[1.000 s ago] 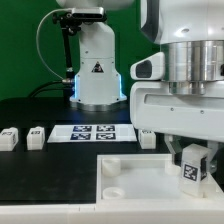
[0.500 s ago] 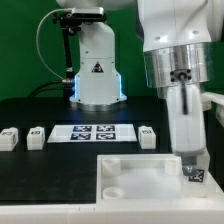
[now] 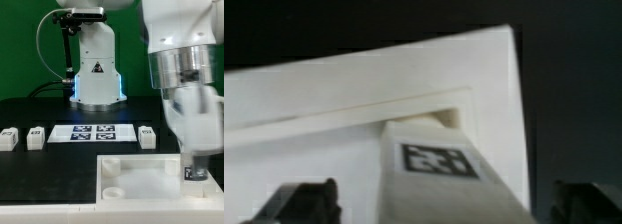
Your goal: Assemble one leg
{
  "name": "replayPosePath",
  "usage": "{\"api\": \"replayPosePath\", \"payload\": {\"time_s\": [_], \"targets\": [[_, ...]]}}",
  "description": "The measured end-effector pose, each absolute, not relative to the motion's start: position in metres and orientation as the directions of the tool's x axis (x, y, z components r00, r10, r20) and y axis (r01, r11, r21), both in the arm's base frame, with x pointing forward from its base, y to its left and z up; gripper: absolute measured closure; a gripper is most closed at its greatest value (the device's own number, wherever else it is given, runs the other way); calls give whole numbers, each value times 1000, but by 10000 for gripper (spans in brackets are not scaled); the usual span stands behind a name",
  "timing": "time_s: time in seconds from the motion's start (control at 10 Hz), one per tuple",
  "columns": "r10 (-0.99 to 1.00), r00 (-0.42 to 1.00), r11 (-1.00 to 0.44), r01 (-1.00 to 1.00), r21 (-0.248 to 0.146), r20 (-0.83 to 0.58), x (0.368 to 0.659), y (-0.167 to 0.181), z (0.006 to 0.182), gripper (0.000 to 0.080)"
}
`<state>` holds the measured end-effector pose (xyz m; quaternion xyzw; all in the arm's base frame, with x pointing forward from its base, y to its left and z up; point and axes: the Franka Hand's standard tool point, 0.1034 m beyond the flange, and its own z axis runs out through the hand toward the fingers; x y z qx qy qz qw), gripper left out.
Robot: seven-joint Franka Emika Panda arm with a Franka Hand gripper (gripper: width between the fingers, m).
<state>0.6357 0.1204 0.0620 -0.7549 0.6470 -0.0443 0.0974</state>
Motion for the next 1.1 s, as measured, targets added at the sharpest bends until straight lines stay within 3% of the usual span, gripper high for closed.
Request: {"api": "replayPosePath", "payload": {"time_s": [0.1, 0.2, 0.4, 0.6, 0.9, 1.1], "targets": [[-979, 196, -182, -962, -206, -51, 636, 119, 62, 160], [-938, 346, -336, -918, -209, -14, 636, 117, 62, 151], [-865, 502, -495, -843, -208, 24, 636, 116, 62, 150], [-558, 819, -828, -538, -156, 135, 648, 115, 72, 150], [-446, 881, -893, -427, -139, 157, 650, 114, 73, 150], [-473, 868, -879, -454, -145, 153, 650, 114, 73, 398]]}}
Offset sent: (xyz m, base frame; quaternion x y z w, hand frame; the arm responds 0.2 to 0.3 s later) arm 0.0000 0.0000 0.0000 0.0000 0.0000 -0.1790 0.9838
